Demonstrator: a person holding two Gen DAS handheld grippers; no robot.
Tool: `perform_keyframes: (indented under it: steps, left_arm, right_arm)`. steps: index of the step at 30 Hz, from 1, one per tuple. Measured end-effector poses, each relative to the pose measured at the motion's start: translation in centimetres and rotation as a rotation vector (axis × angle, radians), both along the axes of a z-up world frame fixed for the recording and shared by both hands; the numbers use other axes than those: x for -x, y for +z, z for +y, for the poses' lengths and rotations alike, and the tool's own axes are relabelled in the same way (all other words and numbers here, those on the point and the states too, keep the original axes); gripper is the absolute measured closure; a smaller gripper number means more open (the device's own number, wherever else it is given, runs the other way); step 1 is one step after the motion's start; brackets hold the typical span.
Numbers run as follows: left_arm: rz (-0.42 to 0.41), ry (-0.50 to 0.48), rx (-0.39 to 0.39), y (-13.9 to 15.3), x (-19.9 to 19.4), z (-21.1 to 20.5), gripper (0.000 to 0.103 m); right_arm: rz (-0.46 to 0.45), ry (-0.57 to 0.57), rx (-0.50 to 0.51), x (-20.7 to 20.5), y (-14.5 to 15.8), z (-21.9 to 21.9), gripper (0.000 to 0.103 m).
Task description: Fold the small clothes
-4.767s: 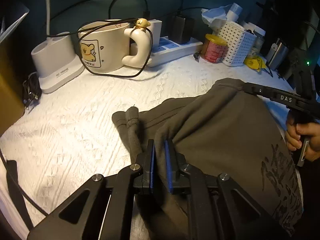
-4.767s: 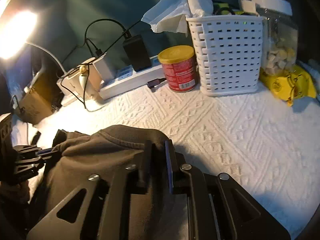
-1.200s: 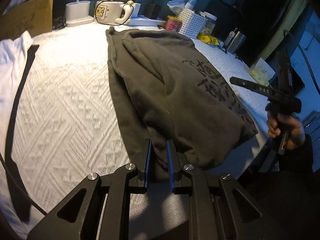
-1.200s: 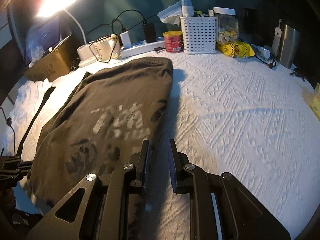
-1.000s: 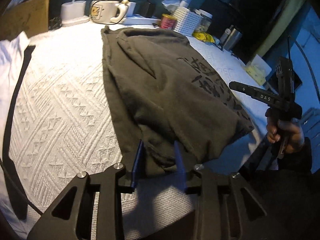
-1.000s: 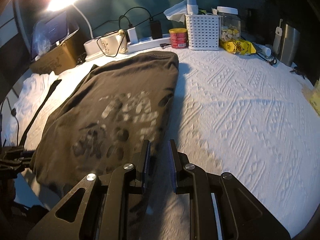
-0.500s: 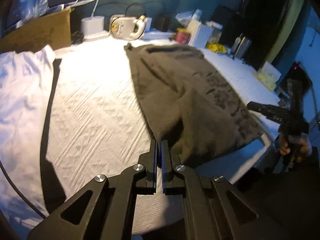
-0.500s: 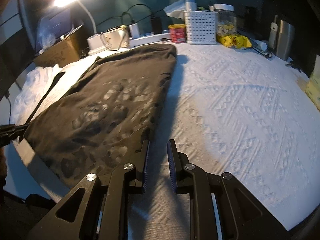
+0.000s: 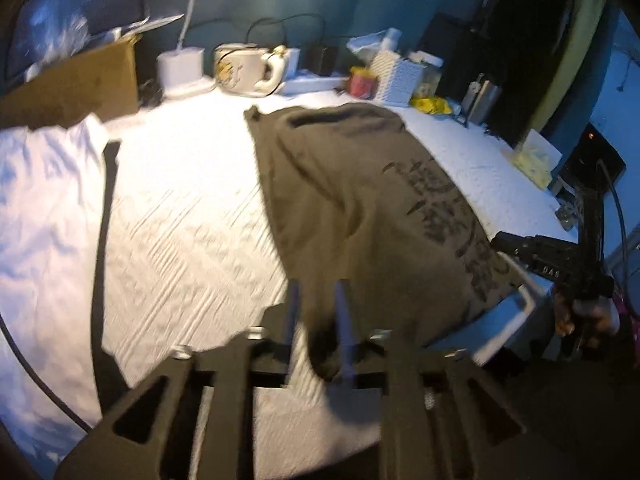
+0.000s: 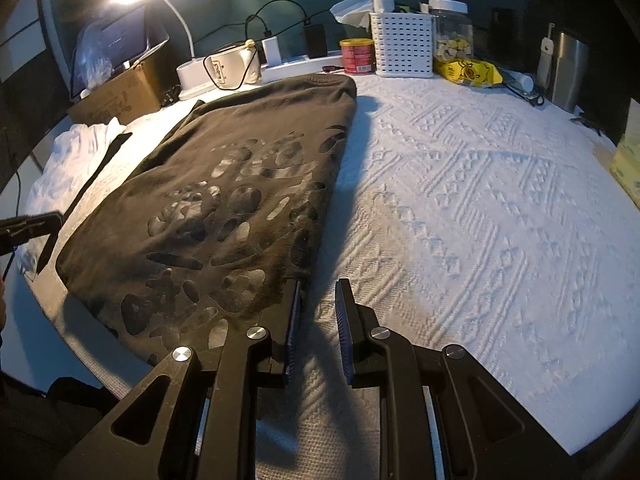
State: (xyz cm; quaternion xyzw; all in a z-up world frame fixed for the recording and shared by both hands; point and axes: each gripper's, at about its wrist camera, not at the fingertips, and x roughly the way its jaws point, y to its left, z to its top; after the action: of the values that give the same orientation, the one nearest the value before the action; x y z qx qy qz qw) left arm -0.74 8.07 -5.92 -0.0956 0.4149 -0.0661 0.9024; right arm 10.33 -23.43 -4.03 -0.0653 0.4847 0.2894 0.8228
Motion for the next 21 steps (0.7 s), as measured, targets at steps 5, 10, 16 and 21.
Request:
perform_keyframes:
  steps: [5, 10, 16, 21]
  left_arm:
    - [0.014, -0.084, -0.012, -1.1, -1.3, -2.5, 0.071]
    - [0.074, -0.109, -0.025, -3.3, -1.5, -3.6, 0.076]
    - [0.087, -0.058, -0.011, -3.8, -0.2, -3.0, 0.101]
    - [0.088, -0.043, -0.01, -4.1, 0.6, -3.1, 0.101]
  right_arm:
    - [0.014, 0.003, -0.03, 0.7, 0.2, -0.6, 0.071]
    - [0.038, 0.004, -0.073, 2.0, -0.1, -1.1, 0.071]
    - [-0.011, -0.047, -0.11, 3.8, -0.3, -1.3, 0.071]
    - [-0.058, 0.001, -0.063, 5.2, -0.2, -0.5, 0.077]
